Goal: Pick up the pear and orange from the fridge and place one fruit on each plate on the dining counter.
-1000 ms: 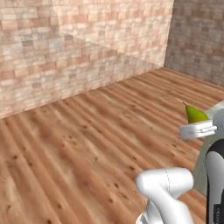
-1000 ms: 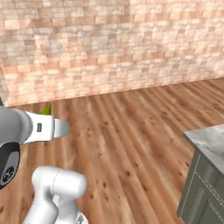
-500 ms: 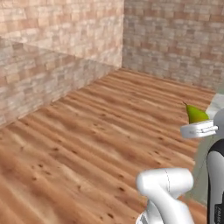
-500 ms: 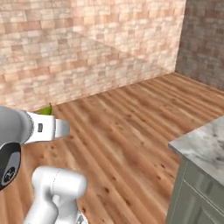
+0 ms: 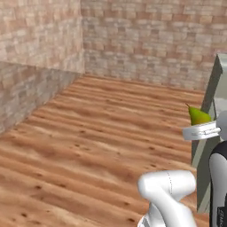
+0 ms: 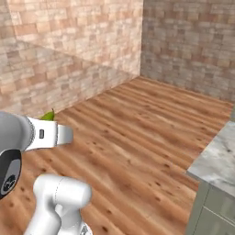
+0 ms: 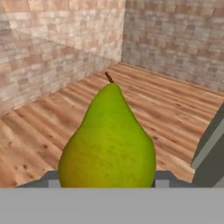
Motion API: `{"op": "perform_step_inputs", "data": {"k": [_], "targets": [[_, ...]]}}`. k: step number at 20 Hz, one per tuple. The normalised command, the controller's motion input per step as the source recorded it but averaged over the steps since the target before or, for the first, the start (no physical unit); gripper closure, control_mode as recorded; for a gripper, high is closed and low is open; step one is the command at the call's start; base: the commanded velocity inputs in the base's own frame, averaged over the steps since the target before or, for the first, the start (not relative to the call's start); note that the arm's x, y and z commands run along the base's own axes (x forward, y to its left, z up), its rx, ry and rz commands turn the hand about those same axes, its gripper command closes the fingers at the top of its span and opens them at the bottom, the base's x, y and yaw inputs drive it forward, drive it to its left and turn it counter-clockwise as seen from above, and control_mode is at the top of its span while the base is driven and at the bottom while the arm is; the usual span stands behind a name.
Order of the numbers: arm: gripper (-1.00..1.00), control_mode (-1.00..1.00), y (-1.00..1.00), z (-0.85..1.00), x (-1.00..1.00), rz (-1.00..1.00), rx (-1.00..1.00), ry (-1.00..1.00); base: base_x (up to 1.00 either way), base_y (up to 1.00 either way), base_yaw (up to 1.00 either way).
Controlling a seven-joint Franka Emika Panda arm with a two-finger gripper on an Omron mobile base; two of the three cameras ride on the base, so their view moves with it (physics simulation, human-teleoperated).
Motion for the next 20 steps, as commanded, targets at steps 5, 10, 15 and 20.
{"op": "perform_step_inputs", "data": {"k": [5,10,15,20], "targets": [[1.0,1.0,0.0,0.0,0.0,0.0,0.0,0.0,0.97,0.46,-0.49],[1.0,1.0,0.0,0.0,0.0,0.0,0.0,0.0,0.99,0.36,-0.48],[1.0,1.0,0.0,0.0,0.0,0.0,0.0,0.0,1.0,0.35,-0.47],[1.0,1.0,0.0,0.0,0.0,0.0,0.0,0.0,1.0,0.42,-0.47]]}}
